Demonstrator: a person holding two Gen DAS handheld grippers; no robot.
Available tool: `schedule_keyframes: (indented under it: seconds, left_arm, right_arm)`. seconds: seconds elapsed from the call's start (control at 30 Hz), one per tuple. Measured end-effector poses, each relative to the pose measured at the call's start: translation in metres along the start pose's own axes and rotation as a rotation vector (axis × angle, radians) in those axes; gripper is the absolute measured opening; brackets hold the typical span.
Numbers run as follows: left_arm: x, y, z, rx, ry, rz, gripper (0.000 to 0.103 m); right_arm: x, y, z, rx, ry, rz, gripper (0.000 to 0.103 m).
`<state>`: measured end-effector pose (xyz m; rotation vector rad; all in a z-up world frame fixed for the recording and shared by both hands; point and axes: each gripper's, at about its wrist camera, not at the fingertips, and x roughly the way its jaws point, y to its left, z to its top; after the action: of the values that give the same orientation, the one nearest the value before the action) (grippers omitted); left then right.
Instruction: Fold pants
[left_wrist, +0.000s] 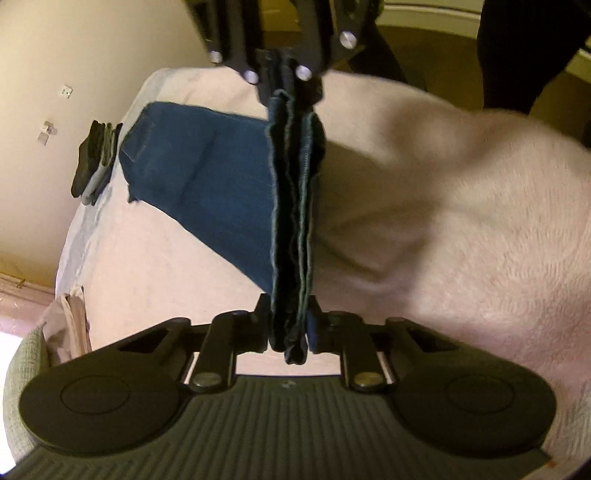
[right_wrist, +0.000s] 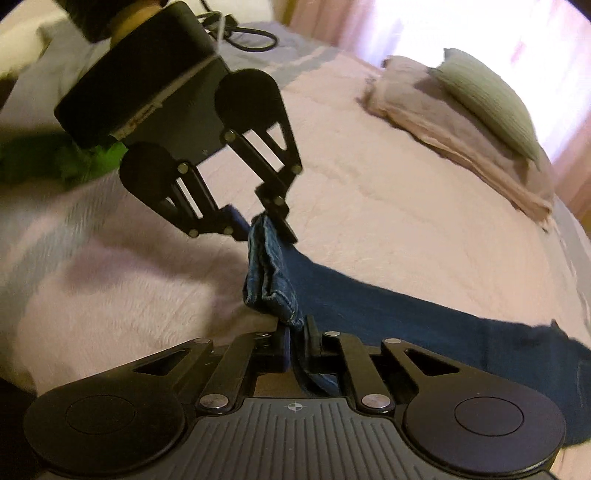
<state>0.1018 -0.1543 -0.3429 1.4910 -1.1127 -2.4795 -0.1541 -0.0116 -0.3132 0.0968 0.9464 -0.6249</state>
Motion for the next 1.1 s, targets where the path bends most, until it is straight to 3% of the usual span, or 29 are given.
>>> schedule_keyframes:
  seconds: [0.23, 0.43, 0.57, 0.7, 0.8, 0.93, 1.1]
  left_arm:
    - [-0.021, 0.127, 0.038, -0.079, -0.024, -0.076, 0.012]
    - [0.025, 0.254, 0.093, -0.029, -0.026, -0.113, 0.012]
    - [0.088, 0.332, 0.139, -0.038, -0.033, -0.159, 0.012]
    - [0.183, 0.382, 0.185, -0.026, 0.007, -0.249, 0.012]
    - [0.269, 0.397, 0.201, -0.035, 0.043, -0.353, 0.012]
    - [0.371, 0.402, 0.204, -0.102, 0.12, -0.497, 0.012]
    - [0.411, 0.401, 0.191, -0.193, 0.162, -0.591, 0.012]
  right_arm:
    - [-0.062, -0.086, 0.016, 0.312, -0.088, -0.003, 0.002]
    - [-0.105, -0.196, 0.004, 0.549, -0.171, -0.071, 0.002]
    - [-0.122, -0.283, -0.029, 0.72, -0.22, -0.102, 0.002]
    - [-0.104, -0.371, -0.086, 0.922, -0.224, -0.06, 0.002]
    - [-0.07, -0.422, -0.14, 1.085, -0.202, -0.003, 0.002]
    - [-0.02, -0.461, -0.199, 1.257, -0.158, 0.071, 0.002]
    - [-0.003, -0.48, -0.227, 1.333, -0.156, 0.133, 0.002]
